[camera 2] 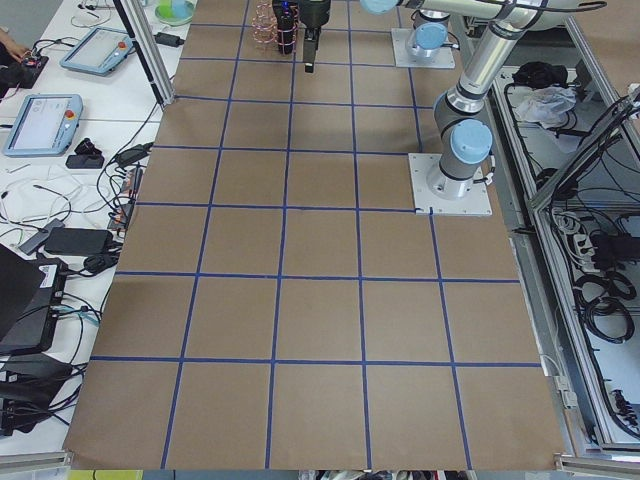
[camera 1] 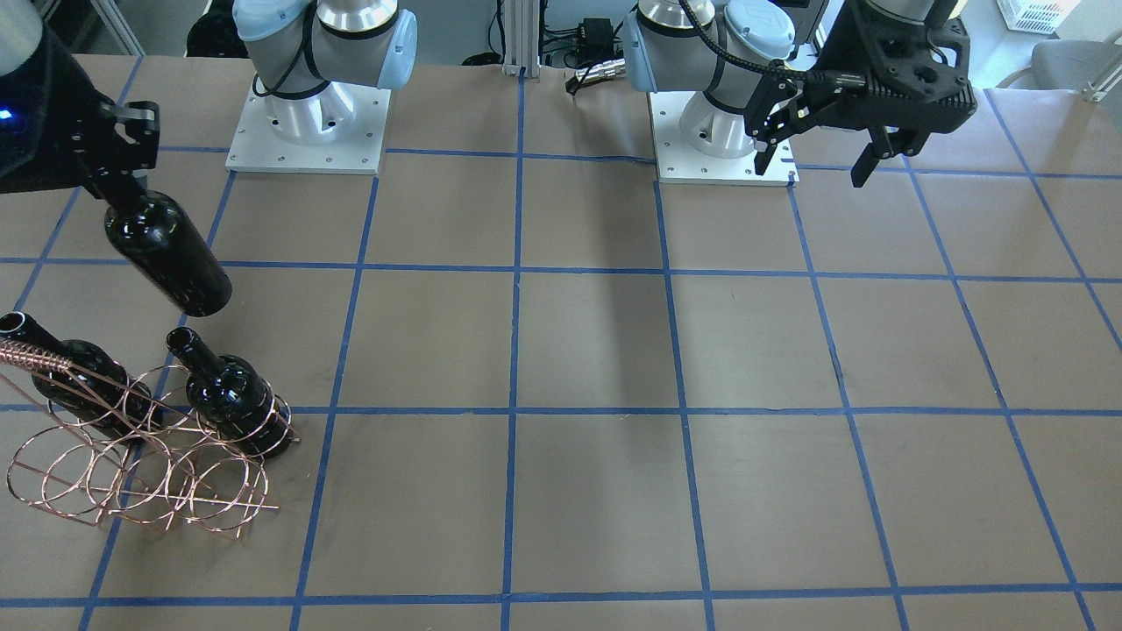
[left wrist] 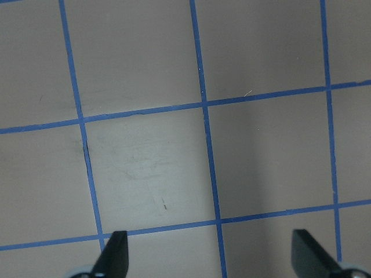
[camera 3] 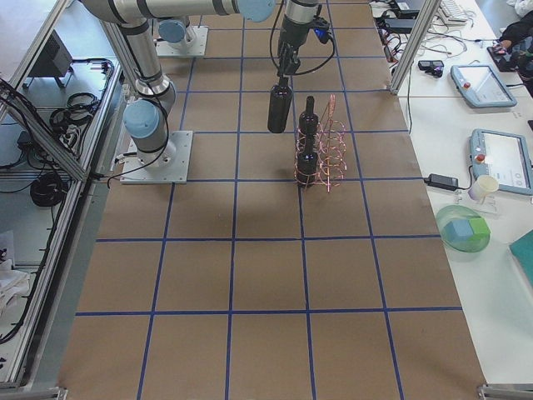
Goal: Place wine into wine basket
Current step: 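Tilt the bottle and lower it into the empty rack slot between bottles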
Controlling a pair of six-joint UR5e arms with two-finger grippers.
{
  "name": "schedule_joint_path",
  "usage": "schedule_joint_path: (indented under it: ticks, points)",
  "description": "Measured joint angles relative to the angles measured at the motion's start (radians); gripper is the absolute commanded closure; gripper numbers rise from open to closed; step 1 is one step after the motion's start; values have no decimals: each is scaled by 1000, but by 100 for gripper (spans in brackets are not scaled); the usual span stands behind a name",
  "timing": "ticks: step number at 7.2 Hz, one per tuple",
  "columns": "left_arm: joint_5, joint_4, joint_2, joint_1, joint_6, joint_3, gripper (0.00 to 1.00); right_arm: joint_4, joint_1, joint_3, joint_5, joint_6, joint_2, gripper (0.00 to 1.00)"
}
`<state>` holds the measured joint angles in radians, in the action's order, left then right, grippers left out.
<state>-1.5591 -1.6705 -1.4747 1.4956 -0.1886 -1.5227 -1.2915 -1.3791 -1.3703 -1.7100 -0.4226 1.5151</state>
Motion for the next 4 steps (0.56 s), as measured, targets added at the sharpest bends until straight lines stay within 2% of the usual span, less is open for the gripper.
schedule_joint_path:
  ticks: [4]
  points:
    - [-2, 0, 0, 0, 0, -1, 0, -166, 35, 5, 41, -72, -54, 100]
